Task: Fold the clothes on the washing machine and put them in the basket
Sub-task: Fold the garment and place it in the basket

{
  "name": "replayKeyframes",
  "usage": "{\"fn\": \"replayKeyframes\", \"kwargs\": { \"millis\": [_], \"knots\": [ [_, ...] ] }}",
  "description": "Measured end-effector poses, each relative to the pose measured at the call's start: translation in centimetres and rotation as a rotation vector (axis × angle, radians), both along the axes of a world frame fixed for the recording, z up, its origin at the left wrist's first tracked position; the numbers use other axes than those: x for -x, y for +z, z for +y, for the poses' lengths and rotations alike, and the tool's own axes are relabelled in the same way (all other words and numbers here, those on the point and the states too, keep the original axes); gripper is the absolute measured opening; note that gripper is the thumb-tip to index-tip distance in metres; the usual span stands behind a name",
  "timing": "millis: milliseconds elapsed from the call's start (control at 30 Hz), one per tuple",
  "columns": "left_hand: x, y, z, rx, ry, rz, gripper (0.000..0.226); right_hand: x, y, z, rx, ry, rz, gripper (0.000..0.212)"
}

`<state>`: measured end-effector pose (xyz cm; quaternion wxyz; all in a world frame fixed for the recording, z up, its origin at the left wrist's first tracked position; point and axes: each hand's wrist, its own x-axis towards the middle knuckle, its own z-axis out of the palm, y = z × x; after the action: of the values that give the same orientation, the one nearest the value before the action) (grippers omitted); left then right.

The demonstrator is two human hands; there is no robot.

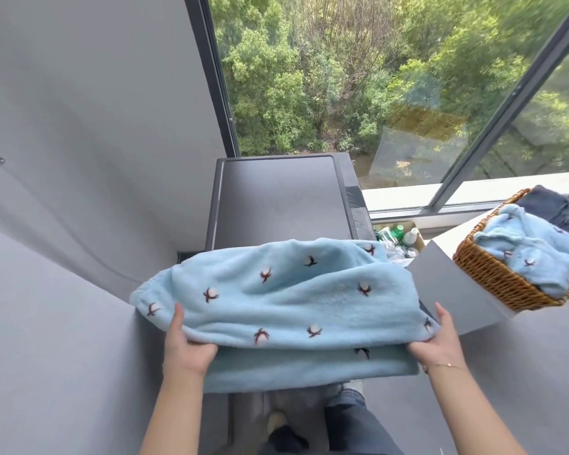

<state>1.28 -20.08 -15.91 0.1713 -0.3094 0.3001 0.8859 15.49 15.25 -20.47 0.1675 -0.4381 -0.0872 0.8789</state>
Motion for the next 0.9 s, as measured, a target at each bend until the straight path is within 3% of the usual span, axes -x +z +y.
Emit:
{"fn": "replayKeyframes", "kwargs": {
  "millis": [67,100,200,267,300,367,400,467,500,567,633,733,900],
  "knots": [
    [1.4,-0.2,-0.4,-0.047,-0.022,0.047,0.101,1.3,0.6,1.1,-0.027,0.075,0.067,0.094],
    [1.9,0.0,-0.6,-0.072,-0.01,0.109,0.1,1.8,1.4,1.4,-0.035,0.093,0.118,0.102],
    [3.4,-0.9,-1.3,-0.221,0.035,0.34,0.052,2.4,2.3,1.8,-0.114,-0.046,0.206,0.083],
    [3.0,-0.9,-1.8,-0.382,0.019,0.359,0.046,1.8,2.5,0.6,-0.132,-0.079,0.216,0.076],
    [2.6,-1.4,-1.7,-0.346,0.024,0.296,0.043,1.3,2.0,-0.2,-0.147,-0.042,0.145,0.072],
    [1.5,-1.9,-1.5,-0.032,0.007,0.015,0.042,0.0,0.7,-1.9,-0.14,0.015,-0.169,0.024],
    [1.0,-2.9,-1.5,0.089,0.038,-0.123,0.041,-0.6,0.3,-2.8,-0.145,0.071,-0.279,0.011],
    [1.3,-3.9,-1.4,0.344,0.098,-0.257,0.034,-1.4,-0.2,-2.9,-0.191,0.223,-0.464,0.03],
    [1.6,-4.0,-0.9,0.475,0.098,-0.26,0.033,-1.8,0.0,-2.8,-0.201,0.289,-0.526,0.034],
    [2.0,-3.4,0.5,0.696,0.04,-0.214,0.034,-2.0,0.7,-2.4,-0.118,0.419,-0.597,0.009],
    [1.7,-2.2,2.1,0.807,0.049,-0.117,0.031,-1.6,1.2,-2.5,0.012,0.512,-0.547,0.007],
    [1.2,-2.0,3.2,0.939,-0.001,0.014,0.027,0.0,1.9,-2.2,0.081,0.573,-0.42,0.011],
    [1.1,-2.8,2.7,1.051,-0.051,0.093,0.022,0.7,1.0,-1.1,0.102,0.691,-0.553,0.012]
  ]
}}
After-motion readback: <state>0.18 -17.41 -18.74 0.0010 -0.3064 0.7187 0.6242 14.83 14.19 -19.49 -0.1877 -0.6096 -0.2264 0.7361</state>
